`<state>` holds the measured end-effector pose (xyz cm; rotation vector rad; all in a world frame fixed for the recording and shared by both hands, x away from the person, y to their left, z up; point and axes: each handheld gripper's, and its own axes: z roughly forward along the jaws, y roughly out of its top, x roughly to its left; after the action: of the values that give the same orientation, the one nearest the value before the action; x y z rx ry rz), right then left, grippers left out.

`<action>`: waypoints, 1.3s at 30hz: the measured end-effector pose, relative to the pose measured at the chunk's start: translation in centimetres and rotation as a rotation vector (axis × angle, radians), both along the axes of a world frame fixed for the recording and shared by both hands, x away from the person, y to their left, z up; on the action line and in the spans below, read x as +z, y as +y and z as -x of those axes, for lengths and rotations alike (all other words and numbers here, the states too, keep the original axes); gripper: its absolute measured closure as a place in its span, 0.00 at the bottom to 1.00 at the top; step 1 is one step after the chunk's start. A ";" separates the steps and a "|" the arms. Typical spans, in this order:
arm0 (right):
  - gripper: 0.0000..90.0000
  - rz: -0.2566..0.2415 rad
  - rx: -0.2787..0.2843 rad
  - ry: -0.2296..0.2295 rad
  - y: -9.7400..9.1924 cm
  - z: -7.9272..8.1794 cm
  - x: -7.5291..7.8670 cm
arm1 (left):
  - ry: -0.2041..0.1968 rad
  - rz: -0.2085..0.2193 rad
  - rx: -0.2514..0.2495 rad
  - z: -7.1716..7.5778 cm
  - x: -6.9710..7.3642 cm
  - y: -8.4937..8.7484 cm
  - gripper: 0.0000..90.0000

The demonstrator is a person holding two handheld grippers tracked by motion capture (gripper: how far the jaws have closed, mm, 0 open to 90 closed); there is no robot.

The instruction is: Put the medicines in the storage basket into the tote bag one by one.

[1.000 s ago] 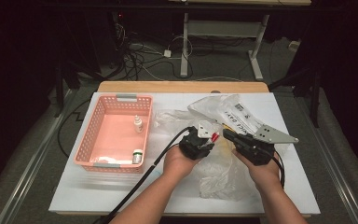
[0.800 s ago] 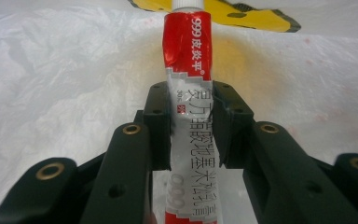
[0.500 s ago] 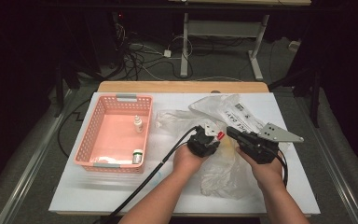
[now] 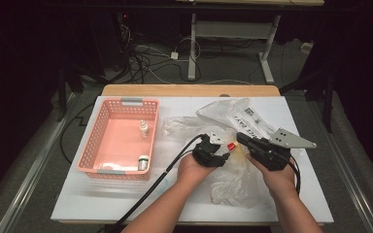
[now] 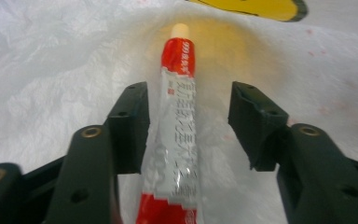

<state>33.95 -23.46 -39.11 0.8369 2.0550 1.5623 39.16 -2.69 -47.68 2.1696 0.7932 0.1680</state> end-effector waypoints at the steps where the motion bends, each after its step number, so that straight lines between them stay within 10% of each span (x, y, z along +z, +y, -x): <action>1: 1.00 0.003 0.001 0.001 0.0 0.0 0.0 | 0.007 0.015 -0.003 0.2 0.1 0.3 0.50; 23: 1.00 0.030 0.013 0.007 0.2 0.0 -0.4 | 0.049 0.128 -0.001 3.6 0.8 4.8 0.01; 39: 1.00 0.032 0.005 0.004 0.1 0.3 -0.3 | 0.012 0.172 0.006 7.1 3.8 9.1 0.00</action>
<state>33.69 -23.35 -39.36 0.8248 2.0810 1.5269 32.09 6.42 -43.87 2.0081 0.7921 0.0867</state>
